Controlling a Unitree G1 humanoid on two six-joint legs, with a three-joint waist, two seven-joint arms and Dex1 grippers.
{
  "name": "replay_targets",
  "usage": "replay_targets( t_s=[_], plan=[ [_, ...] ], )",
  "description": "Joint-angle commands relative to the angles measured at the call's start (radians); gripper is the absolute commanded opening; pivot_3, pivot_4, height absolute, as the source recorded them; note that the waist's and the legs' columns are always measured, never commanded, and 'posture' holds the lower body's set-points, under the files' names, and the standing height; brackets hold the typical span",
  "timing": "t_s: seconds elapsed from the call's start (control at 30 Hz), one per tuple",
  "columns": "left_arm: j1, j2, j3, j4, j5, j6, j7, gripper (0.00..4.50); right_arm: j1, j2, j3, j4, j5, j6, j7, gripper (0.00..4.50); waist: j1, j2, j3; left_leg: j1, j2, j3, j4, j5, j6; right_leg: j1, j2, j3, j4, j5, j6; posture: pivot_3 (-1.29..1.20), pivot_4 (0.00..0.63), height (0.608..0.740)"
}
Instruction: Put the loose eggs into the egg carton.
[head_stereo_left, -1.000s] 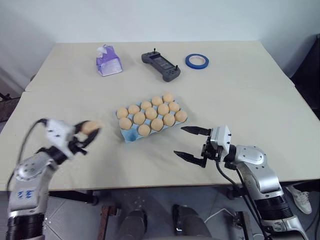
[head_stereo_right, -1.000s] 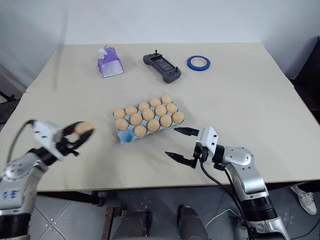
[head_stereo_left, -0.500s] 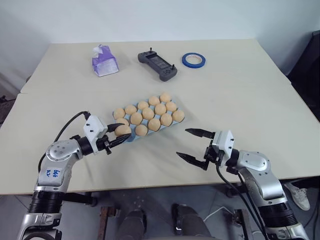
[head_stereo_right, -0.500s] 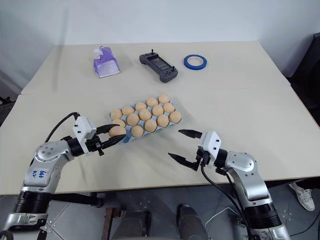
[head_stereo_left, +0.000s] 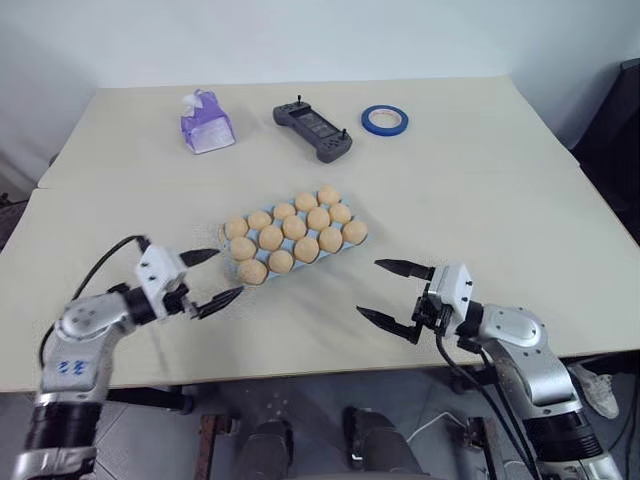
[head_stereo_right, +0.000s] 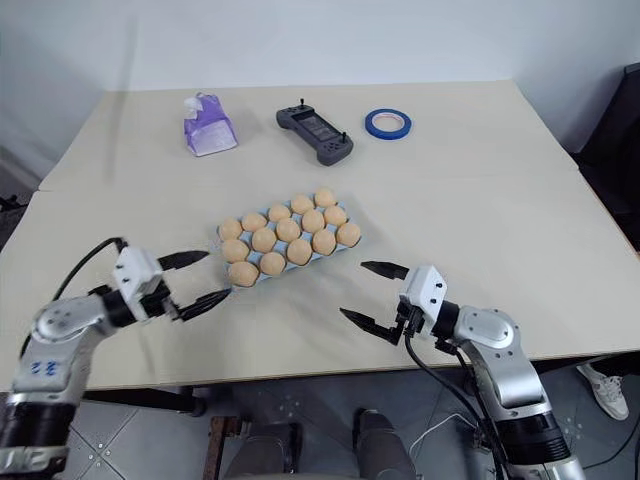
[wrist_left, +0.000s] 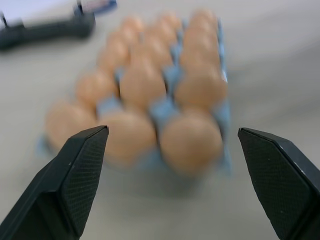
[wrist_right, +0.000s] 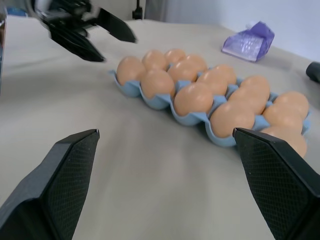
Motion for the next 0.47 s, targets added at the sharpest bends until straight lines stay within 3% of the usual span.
replay_targets(
  t_s=[0.03,0.17,0.47],
  plan=[
    [0.121,0.083,0.101,-0.045,-0.016,-0.028,-0.064,4.42,0.005,-0.036,-0.051,-0.009,0.031,-0.008,0.026,4.5,0.001,0.0,0.0,0.0,0.0,0.0,0.0,0.0,0.0,0.0,0.0,0.0,0.0,0.0,0.0,0.0,0.15,0.74],
    [0.218,0.107,0.145,-0.049,-0.009,-0.058,-0.068,4.42,-0.013,-0.048,-0.078,0.027,0.043,-0.023,0.04,4.5,0.008,0.0,0.0,0.0,0.0,0.0,0.0,0.0,0.001,0.001,-0.001,0.0,-0.001,-0.001,-0.002,0.0,0.15,0.74],
    [0.281,0.04,0.178,-0.149,-0.015,-0.035,0.023,4.42,-0.065,-0.044,-0.083,0.1,0.04,-0.026,0.072,4.5,0.011,0.0,0.0,0.0,0.002,0.001,-0.001,0.0,0.001,0.002,-0.003,-0.002,-0.003,-0.001,-0.002,0.0,0.15,0.74]
  ],
)
